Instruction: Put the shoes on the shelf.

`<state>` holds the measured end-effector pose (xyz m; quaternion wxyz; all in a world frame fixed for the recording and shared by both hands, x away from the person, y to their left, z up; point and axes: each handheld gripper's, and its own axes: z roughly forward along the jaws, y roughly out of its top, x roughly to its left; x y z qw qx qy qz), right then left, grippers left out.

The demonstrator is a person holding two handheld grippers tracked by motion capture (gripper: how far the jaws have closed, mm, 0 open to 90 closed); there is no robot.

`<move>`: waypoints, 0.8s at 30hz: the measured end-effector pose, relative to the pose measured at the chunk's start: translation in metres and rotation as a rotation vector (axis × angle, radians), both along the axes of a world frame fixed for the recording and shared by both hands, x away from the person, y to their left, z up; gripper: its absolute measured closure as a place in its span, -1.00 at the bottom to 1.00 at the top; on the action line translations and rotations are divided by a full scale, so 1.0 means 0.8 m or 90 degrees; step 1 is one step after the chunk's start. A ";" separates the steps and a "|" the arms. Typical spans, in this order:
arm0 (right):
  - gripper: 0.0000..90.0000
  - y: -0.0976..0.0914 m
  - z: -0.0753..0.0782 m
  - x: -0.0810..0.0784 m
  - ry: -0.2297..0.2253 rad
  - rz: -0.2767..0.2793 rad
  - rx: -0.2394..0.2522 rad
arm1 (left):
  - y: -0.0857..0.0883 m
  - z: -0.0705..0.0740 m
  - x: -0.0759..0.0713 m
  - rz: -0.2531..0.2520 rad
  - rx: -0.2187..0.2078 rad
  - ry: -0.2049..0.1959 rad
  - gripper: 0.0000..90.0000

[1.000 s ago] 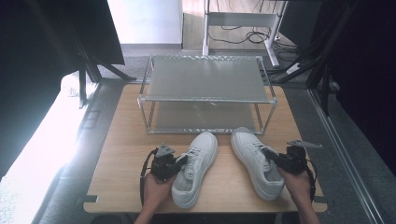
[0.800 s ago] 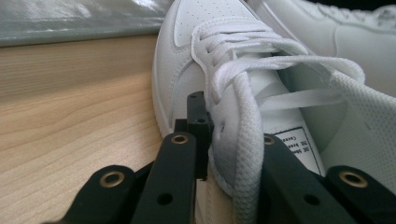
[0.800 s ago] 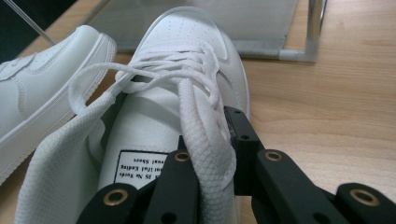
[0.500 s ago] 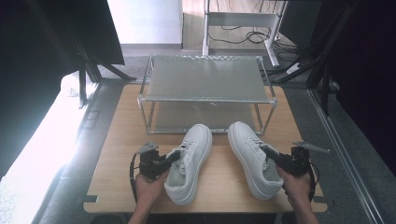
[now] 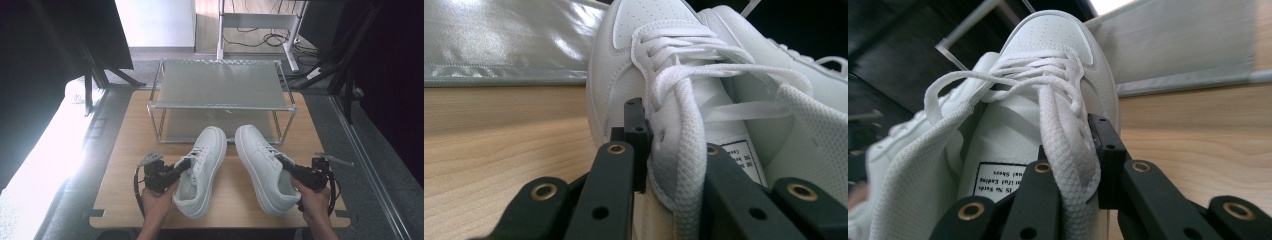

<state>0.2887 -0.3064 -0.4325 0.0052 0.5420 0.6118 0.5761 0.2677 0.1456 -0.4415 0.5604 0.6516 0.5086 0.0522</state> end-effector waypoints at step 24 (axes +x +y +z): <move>0.86 0.020 0.051 -0.002 -0.030 0.022 0.054 | 0.012 0.046 -0.010 0.025 -0.066 -0.028 0.88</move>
